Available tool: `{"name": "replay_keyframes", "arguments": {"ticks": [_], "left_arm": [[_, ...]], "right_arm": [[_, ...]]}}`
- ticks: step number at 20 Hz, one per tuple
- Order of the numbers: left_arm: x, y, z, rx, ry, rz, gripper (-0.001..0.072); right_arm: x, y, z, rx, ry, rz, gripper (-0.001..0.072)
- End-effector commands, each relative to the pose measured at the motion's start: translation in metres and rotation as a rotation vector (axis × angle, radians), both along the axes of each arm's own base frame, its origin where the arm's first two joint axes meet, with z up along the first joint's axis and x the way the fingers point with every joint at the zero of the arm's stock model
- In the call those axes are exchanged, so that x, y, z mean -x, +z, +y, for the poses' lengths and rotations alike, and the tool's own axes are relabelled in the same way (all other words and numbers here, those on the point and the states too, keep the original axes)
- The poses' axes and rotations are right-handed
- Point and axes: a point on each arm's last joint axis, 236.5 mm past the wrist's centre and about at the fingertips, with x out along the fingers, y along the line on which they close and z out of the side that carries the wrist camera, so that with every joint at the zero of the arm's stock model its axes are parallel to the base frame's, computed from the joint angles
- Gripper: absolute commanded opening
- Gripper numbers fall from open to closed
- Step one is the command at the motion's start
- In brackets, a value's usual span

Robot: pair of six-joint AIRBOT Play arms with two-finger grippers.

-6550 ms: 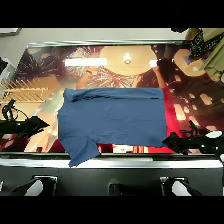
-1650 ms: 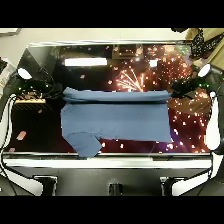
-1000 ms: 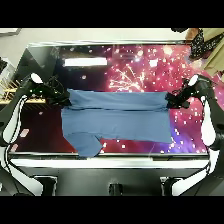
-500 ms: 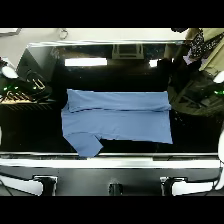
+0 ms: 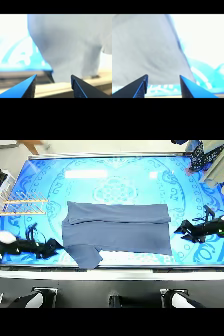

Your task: Fold the clothes and pants, and hang the long-sleeved shirts on hangers.

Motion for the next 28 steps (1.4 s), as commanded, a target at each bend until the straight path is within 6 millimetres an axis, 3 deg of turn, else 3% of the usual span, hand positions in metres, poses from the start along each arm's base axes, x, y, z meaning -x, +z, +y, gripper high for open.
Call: {"name": "replay_keyframes", "arguments": {"ticks": [1,4,8,13,20,21,23,24,25,28], "left_arm": [[0.044,-0.019,-0.037,0.142,0.105,0.036,0.0491],[0.051,-0.033,-0.038,0.135,0.138,0.043,0.0491],[0.033,-0.031,-0.036,0.144,0.186,-0.023,0.0491],[0.016,-0.030,-0.035,0.143,0.233,-0.074,0.0491],[0.010,-0.046,-0.056,0.123,0.210,-0.065,0.0486],[0.009,-0.048,-0.058,0.120,0.214,-0.064,0.0466],[0.012,-0.053,-0.062,0.120,0.205,-0.045,0.0201],[0.014,-0.055,-0.064,0.119,0.197,-0.034,0.0091],[0.016,-0.056,-0.065,0.120,0.190,-0.027,0.0026],[0.016,-0.056,-0.065,0.121,0.190,-0.027,0.0016]], "right_arm": [[0.022,0.006,0.016,-0.032,0.007,0.005,0.0471],[0.020,0.020,0.020,-0.034,-0.003,-0.039,0.0471],[0.023,0.033,0.028,-0.053,0.004,-0.063,0.0471],[0.028,0.036,0.031,-0.060,0.019,-0.057,0.0471],[0.030,0.037,0.032,-0.062,0.022,-0.054,0.0470],[0.031,0.037,0.032,-0.065,0.024,-0.049,0.0470],[0.032,0.037,0.034,-0.070,0.026,-0.046,0.0470],[0.032,0.038,0.035,-0.075,0.026,-0.046,0.0469],[0.032,0.039,0.037,-0.087,0.028,-0.046,0.0468],[0.030,0.046,0.048,-0.142,0.028,-0.059,0.0469]]}}
